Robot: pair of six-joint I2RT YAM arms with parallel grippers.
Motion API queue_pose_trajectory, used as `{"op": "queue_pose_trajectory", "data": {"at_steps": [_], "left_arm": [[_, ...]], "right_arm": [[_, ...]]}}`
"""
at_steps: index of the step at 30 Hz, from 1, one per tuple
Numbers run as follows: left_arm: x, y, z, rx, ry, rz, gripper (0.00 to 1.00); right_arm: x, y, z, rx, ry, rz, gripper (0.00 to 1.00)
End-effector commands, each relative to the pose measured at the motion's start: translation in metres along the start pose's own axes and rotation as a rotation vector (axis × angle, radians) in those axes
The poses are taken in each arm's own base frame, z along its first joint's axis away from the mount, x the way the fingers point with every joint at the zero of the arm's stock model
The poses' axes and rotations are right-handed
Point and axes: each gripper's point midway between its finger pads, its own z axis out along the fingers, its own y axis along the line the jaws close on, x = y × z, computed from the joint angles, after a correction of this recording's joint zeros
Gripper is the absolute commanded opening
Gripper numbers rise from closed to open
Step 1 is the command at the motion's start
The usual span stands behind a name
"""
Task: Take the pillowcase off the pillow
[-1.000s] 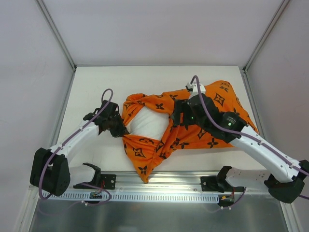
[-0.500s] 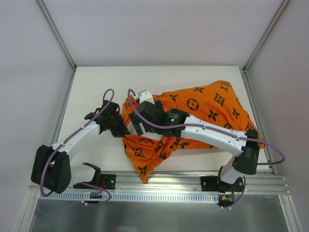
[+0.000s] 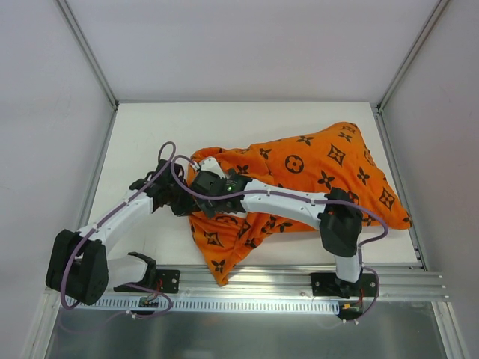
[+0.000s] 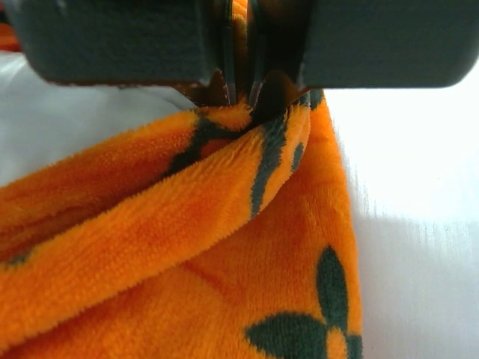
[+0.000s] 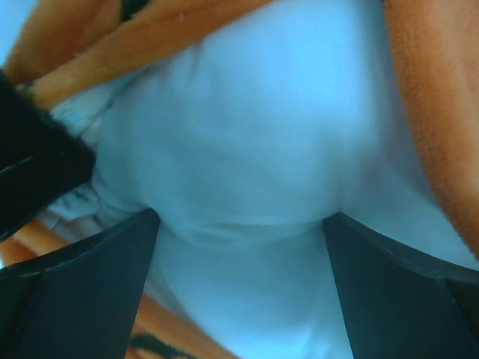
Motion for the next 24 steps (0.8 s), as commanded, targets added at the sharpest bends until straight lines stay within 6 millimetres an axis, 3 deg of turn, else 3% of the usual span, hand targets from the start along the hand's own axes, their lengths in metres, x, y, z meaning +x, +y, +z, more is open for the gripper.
{"op": "queue_pose_trajectory", "data": {"at_steps": [1, 4, 5, 8, 12, 13, 17, 20, 24], "left_arm": [[0.010, 0.017, -0.005, -0.046, 0.020, -0.019, 0.00], [0.010, 0.013, -0.010, -0.020, 0.006, -0.005, 0.00], [0.010, 0.011, -0.012, -0.010, 0.002, 0.001, 0.00], [0.008, 0.005, -0.014, 0.009, 0.005, 0.007, 0.00], [0.002, -0.018, -0.022, 0.065, 0.002, 0.036, 0.00], [0.007, -0.027, -0.025, 0.084, 0.010, 0.065, 0.00], [0.025, -0.052, -0.035, 0.152, 0.033, 0.160, 0.00], [0.040, -0.067, -0.049, 0.227, 0.044, 0.214, 0.00], [0.054, -0.079, -0.071, 0.363, 0.032, 0.289, 0.00]], "right_arm": [[0.016, 0.014, 0.023, -0.031, 0.085, 0.099, 0.95], [0.006, 0.008, 0.027, -0.048, 0.081, 0.150, 0.10], [-0.004, 0.006, 0.024, -0.067, 0.068, 0.170, 0.01], [-0.029, -0.003, 0.019, -0.073, 0.021, 0.201, 0.01], [-0.073, -0.018, 0.013, -0.103, -0.022, 0.307, 0.01], [-0.093, -0.022, 0.007, -0.109, -0.056, 0.330, 0.01], [-0.142, -0.064, 0.006, -0.050, -0.129, 0.421, 0.01], [-0.160, -0.091, 0.014, 0.002, -0.153, 0.455, 0.01], [-0.158, -0.112, 0.029, 0.048, -0.139, 0.504, 0.01]]}}
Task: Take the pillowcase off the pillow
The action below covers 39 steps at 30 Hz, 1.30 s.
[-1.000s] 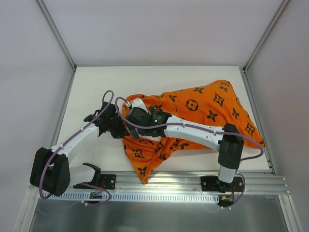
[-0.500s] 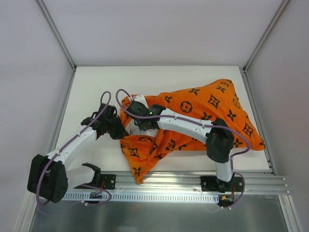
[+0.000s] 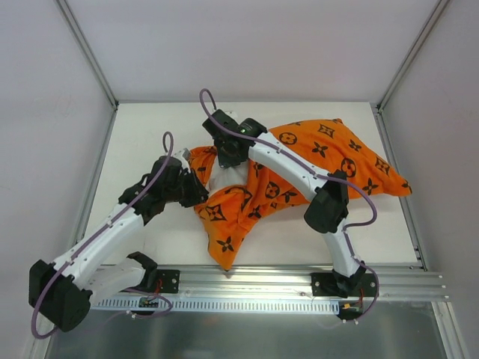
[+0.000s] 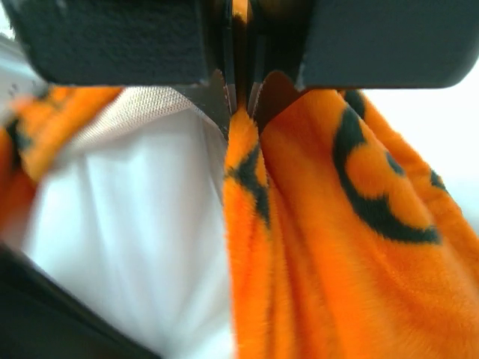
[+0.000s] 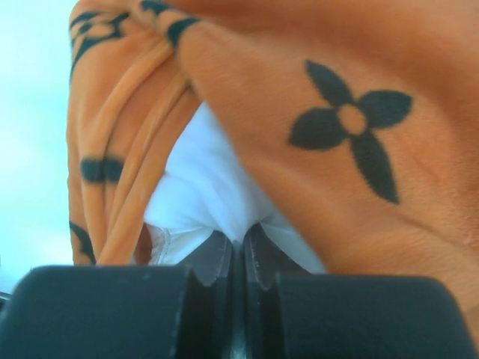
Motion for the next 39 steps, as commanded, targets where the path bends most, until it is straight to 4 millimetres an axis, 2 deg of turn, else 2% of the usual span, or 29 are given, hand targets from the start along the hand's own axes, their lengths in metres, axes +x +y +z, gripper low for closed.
{"op": "queue_pose_trajectory", "data": {"at_steps": [1, 7, 11, 15, 18, 19, 20, 24, 28, 32, 33, 35, 36, 39], "left_arm": [[0.047, -0.021, -0.036, 0.167, 0.139, 0.075, 0.00], [0.057, -0.032, -0.063, 0.294, 0.102, 0.137, 0.00], [0.078, -0.018, -0.055, 0.289, 0.182, 0.115, 0.00], [0.098, -0.001, -0.044, 0.267, 0.252, 0.083, 0.00], [0.114, 0.009, -0.038, 0.270, 0.314, 0.075, 0.00], [0.116, 0.008, -0.036, 0.286, 0.318, 0.076, 0.00], [0.126, 0.015, -0.032, 0.290, 0.354, 0.061, 0.00], [0.139, 0.030, -0.021, 0.253, 0.392, 0.016, 0.00], [0.147, 0.038, -0.016, 0.213, 0.407, 0.014, 0.00], [0.148, 0.050, -0.009, 0.153, 0.389, -0.010, 0.00], [0.149, 0.054, -0.006, 0.134, 0.399, -0.016, 0.00], [0.150, 0.059, -0.003, 0.106, 0.405, -0.019, 0.00], [0.153, 0.062, -0.001, 0.087, 0.420, -0.025, 0.00], [0.151, 0.066, 0.003, 0.052, 0.416, -0.028, 0.00]], "right_arm": [[-0.074, -0.028, 0.012, 0.057, -0.224, 0.175, 0.01], [-0.047, -0.034, 0.041, 0.096, -0.153, 0.164, 0.01], [-0.048, -0.028, 0.042, 0.054, -0.148, 0.205, 0.01], [-0.071, -0.025, 0.025, 0.003, -0.191, 0.261, 0.01], [-0.100, -0.025, 0.006, -0.068, -0.240, 0.354, 0.01], [-0.117, -0.022, -0.004, -0.110, -0.269, 0.386, 0.01], [-0.124, -0.020, -0.010, -0.129, -0.283, 0.403, 0.01], [-0.151, -0.022, -0.038, -0.172, -0.364, 0.479, 0.01], [-0.164, -0.052, -0.062, -0.137, -0.439, 0.535, 0.01], [-0.167, -0.084, -0.086, -0.129, -0.500, 0.607, 0.01], [-0.162, -0.094, -0.096, -0.125, -0.512, 0.620, 0.01], [-0.166, -0.115, -0.106, -0.107, -0.543, 0.655, 0.01], [-0.169, -0.125, -0.118, -0.101, -0.567, 0.669, 0.01], [-0.174, -0.158, -0.132, -0.059, -0.611, 0.708, 0.01]]}}
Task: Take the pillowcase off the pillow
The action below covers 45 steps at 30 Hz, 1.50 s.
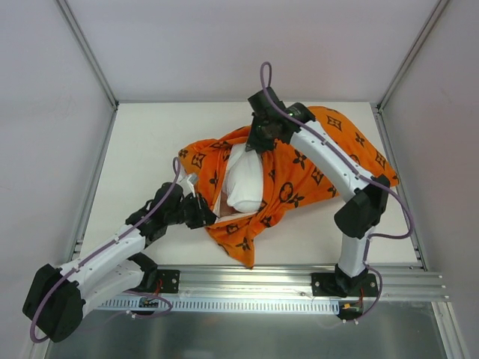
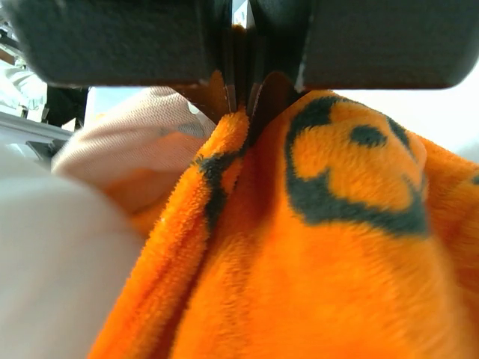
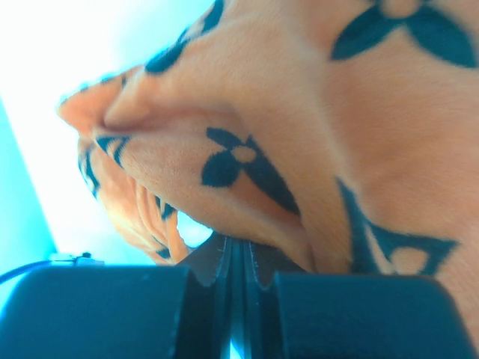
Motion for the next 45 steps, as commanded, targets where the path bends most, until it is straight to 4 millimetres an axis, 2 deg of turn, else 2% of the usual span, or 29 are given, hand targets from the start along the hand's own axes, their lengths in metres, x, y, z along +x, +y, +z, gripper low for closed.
{"op": "queue_pose_trajectory", "data": {"at_steps": [1, 4, 6, 9, 10, 11, 12, 13, 15, 16, 17, 18, 19, 21, 25, 26, 28, 30, 36, 37, 39, 40, 41, 42, 44, 45], "left_arm": [[0.072, 0.040, -0.013, -0.155, 0.288, -0.104, 0.00], [0.069, 0.042, -0.010, -0.183, 0.291, -0.117, 0.00], [0.066, 0.047, -0.007, -0.217, 0.284, -0.132, 0.00], [0.054, 0.045, -0.004, -0.248, 0.246, -0.141, 0.00], [0.044, 0.038, -0.003, -0.242, 0.220, -0.130, 0.00], [0.036, 0.035, -0.002, -0.248, 0.195, -0.123, 0.00], [0.029, 0.029, -0.002, -0.240, 0.179, -0.114, 0.00], [0.015, 0.013, -0.004, -0.218, 0.148, -0.092, 0.05], [-0.003, 0.000, -0.008, -0.206, 0.100, -0.060, 0.18], [-0.020, -0.018, -0.013, -0.183, 0.059, -0.025, 0.40], [-0.027, -0.022, -0.017, -0.195, 0.041, -0.008, 0.49], [-0.040, -0.039, -0.023, -0.163, 0.010, 0.026, 0.56], [-0.046, -0.046, -0.028, -0.144, -0.007, 0.069, 0.77], [-0.060, -0.062, -0.037, -0.110, -0.067, 0.106, 0.87], [-0.082, -0.073, -0.041, -0.117, -0.135, 0.156, 0.92], [-0.089, -0.082, -0.043, -0.106, -0.149, 0.170, 0.93], [-0.092, -0.086, -0.036, -0.104, -0.125, 0.181, 0.96], [-0.100, -0.095, -0.035, -0.086, -0.131, 0.200, 0.97], [-0.120, -0.109, -0.024, -0.079, -0.156, 0.210, 0.98], [-0.122, -0.104, -0.016, -0.103, -0.144, 0.198, 0.97], [-0.127, -0.106, -0.011, -0.107, -0.141, 0.196, 0.95], [-0.126, -0.098, 0.000, -0.133, -0.115, 0.184, 0.93], [-0.127, -0.099, 0.003, -0.132, -0.106, 0.183, 0.89], [-0.128, -0.097, 0.008, -0.140, -0.098, 0.178, 0.76], [-0.129, -0.086, 0.018, -0.173, -0.078, 0.160, 0.58], [-0.130, -0.081, 0.020, -0.182, -0.072, 0.146, 0.40]], "right_arm": [[-0.169, -0.024, -0.098, -0.102, -0.609, 0.266, 0.01], [-0.172, -0.043, -0.106, -0.082, -0.622, 0.300, 0.01], [-0.170, -0.047, -0.109, -0.088, -0.613, 0.293, 0.01], [-0.158, -0.036, -0.115, -0.164, -0.574, 0.240, 0.01], [-0.154, -0.033, -0.115, -0.189, -0.565, 0.225, 0.01], [-0.136, -0.029, -0.113, -0.224, -0.523, 0.198, 0.01], [-0.128, -0.029, -0.111, -0.230, -0.514, 0.179, 0.01], [-0.113, -0.036, -0.108, -0.218, -0.492, 0.155, 0.01], [-0.090, -0.035, -0.104, -0.230, -0.450, 0.117, 0.01], [-0.082, -0.035, -0.102, -0.240, -0.442, 0.107, 0.01], [-0.064, -0.039, -0.096, -0.247, -0.408, 0.089, 0.01], [-0.057, -0.040, -0.096, -0.252, -0.397, 0.083, 0.01], [-0.044, -0.042, -0.094, -0.268, -0.368, 0.079, 0.01], [-0.035, -0.044, -0.095, -0.281, -0.347, 0.071, 0.01], [-0.016, -0.047, -0.100, -0.284, -0.320, 0.027, 0.01], [-0.012, -0.047, -0.103, -0.291, -0.316, 0.010, 0.01], [-0.007, -0.048, -0.102, -0.290, -0.304, 0.004, 0.01], [0.001, -0.047, -0.101, -0.301, -0.284, -0.010, 0.01], [0.018, -0.036, -0.105, -0.338, -0.253, -0.059, 0.01], [0.021, -0.031, -0.108, -0.366, -0.238, -0.069, 0.01], [0.029, -0.023, -0.112, -0.392, -0.207, -0.095, 0.01], [0.031, -0.018, -0.116, -0.405, -0.204, -0.108, 0.01], [0.034, -0.018, -0.119, -0.409, -0.199, -0.116, 0.01], [0.036, -0.018, -0.120, -0.410, -0.193, -0.122, 0.01], [0.041, -0.019, -0.125, -0.427, -0.183, -0.129, 0.01], [0.043, -0.019, -0.127, -0.433, -0.180, -0.134, 0.01]]}}
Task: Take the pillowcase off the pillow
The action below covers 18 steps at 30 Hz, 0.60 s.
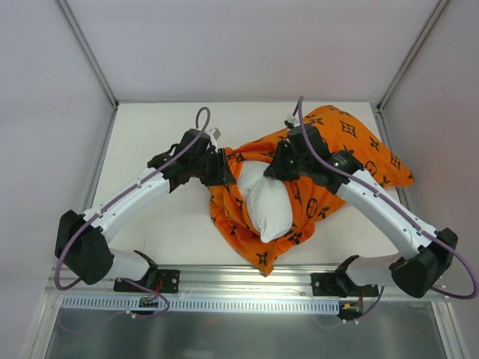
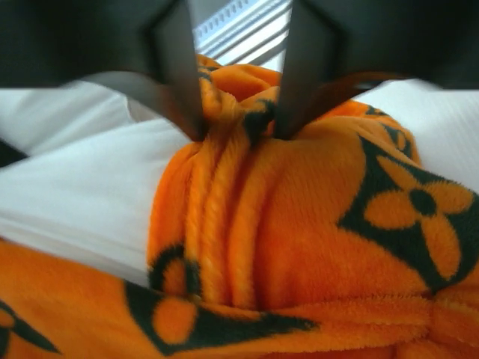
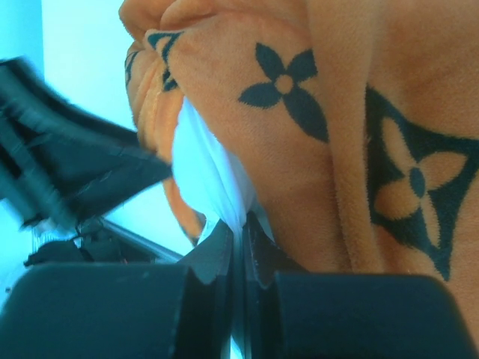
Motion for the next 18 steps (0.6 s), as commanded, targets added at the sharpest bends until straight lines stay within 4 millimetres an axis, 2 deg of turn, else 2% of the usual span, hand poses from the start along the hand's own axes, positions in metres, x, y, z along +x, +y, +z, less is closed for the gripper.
{"op": "queue_pose_trajectory", "data": {"at_steps": [1, 2, 3, 4, 5, 9, 12, 13, 15, 18], "left_arm": [[-0.012, 0.003, 0.005, -0.008, -0.013, -0.004, 0.31], [-0.017, 0.010, 0.003, -0.002, -0.009, -0.038, 0.23], [-0.021, 0.013, 0.000, 0.004, -0.017, -0.052, 0.10], [-0.024, 0.017, -0.003, 0.005, -0.026, -0.063, 0.03], [-0.031, 0.030, -0.007, -0.012, -0.042, -0.093, 0.00], [-0.045, 0.048, -0.020, -0.012, -0.081, -0.121, 0.00], [-0.049, 0.065, -0.017, -0.032, -0.072, -0.157, 0.00], [-0.051, 0.066, -0.016, -0.030, -0.069, -0.158, 0.00], [-0.052, 0.069, -0.010, -0.031, -0.050, -0.162, 0.00], [-0.060, 0.066, -0.004, -0.028, -0.044, -0.176, 0.00]], "right_arm": [[-0.021, 0.044, -0.047, -0.210, -0.087, -0.036, 0.01], [-0.018, 0.044, -0.054, -0.218, -0.086, -0.046, 0.01], [-0.017, 0.043, -0.058, -0.226, -0.082, -0.059, 0.01], [-0.015, 0.041, -0.062, -0.224, -0.082, -0.083, 0.01], [-0.011, 0.037, -0.070, -0.219, -0.084, -0.093, 0.01], [0.000, 0.024, -0.090, -0.226, -0.106, -0.109, 0.01], [0.006, 0.018, -0.111, -0.242, -0.129, -0.114, 0.01], [0.009, 0.014, -0.117, -0.235, -0.121, -0.112, 0.01], [0.010, 0.018, -0.135, -0.271, -0.146, -0.122, 0.01], [0.013, 0.020, -0.150, -0.299, -0.152, -0.149, 0.01]]}}
